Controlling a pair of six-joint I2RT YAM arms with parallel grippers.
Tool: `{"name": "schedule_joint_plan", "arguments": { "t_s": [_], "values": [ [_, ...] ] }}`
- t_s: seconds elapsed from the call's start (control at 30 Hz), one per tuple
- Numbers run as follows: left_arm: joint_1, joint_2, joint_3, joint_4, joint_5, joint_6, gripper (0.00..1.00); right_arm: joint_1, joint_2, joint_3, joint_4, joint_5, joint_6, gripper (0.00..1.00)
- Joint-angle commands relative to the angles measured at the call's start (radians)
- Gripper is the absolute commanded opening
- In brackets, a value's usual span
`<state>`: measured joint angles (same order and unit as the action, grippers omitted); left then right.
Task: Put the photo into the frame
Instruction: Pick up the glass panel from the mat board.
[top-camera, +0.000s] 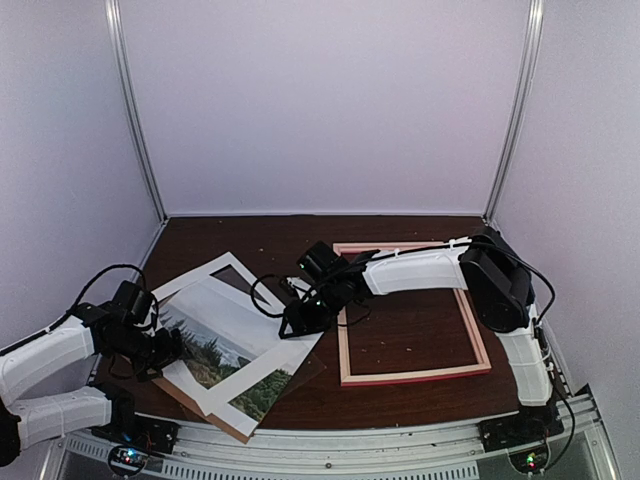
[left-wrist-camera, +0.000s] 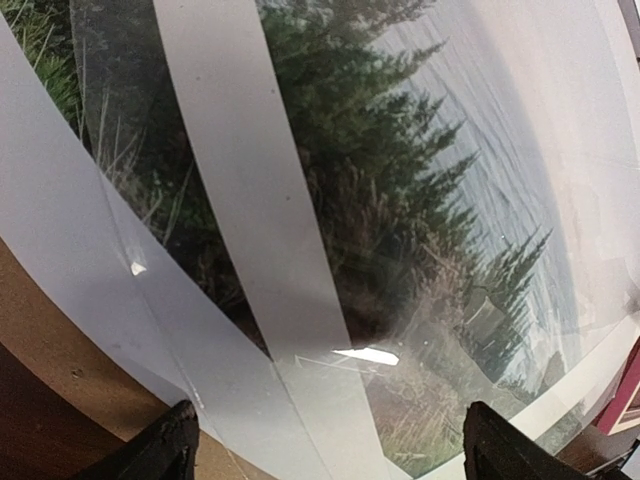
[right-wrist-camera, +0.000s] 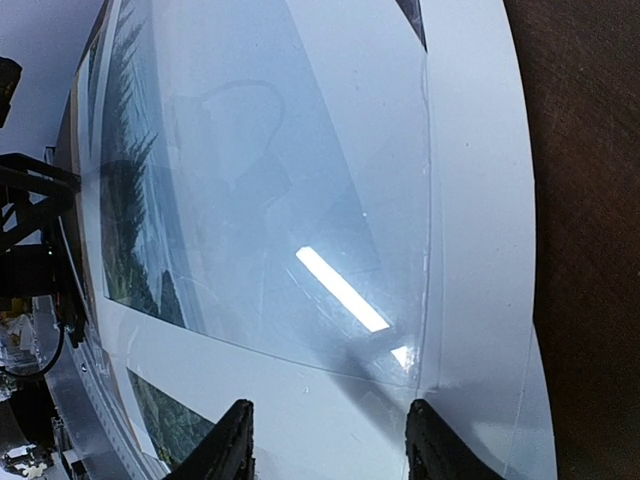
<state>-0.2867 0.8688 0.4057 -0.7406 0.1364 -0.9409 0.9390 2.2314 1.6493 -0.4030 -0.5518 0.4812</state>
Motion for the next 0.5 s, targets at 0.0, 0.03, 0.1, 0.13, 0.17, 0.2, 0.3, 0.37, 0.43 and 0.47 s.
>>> {"name": "schedule_joint_plan", "arguments": {
  "t_s": [0.0,0.03,0.1,0.13,0.17,0.2,0.3,0.37,0.43,0.47],
  "values": [
    [0.005,0.013,-0.041,0.073,0.05,-0.008,0.92,-0.003,0.005,-0.016,-0.018,0.038,0.007,0.52],
    [0.005,0.017,-0.039,0.077,0.054,-0.007,0.91,-0.005,0.005,-0.012,-0.029,0.044,0.005,0.53],
    [0.005,0.02,-0.038,0.091,0.068,-0.006,0.9,-0.008,0.0,-0.013,-0.036,0.064,0.002,0.54],
    [0.005,0.021,-0.038,0.093,0.07,-0.005,0.9,-0.008,-0.004,-0.016,-0.041,0.07,0.001,0.54],
    [0.005,0.021,-0.039,0.095,0.069,-0.002,0.89,-0.008,-0.007,-0.018,-0.041,0.073,0.001,0.55],
    [0.006,0.019,-0.039,0.097,0.07,0.0,0.89,-0.008,-0.011,-0.023,-0.042,0.079,0.0,0.55],
    [0.005,0.012,-0.044,0.104,0.069,0.002,0.89,-0.009,-0.024,-0.039,-0.042,0.103,-0.001,0.57],
    [0.005,0.006,-0.047,0.11,0.074,-0.003,0.88,-0.008,-0.032,-0.049,-0.04,0.115,0.0,0.59],
    [0.005,0.0,-0.051,0.113,0.076,-0.003,0.87,-0.008,-0.038,-0.058,-0.036,0.124,0.003,0.61],
    [0.005,-0.003,-0.053,0.115,0.073,-0.004,0.87,-0.008,-0.039,-0.06,-0.039,0.133,0.003,0.62]
  ]
}}
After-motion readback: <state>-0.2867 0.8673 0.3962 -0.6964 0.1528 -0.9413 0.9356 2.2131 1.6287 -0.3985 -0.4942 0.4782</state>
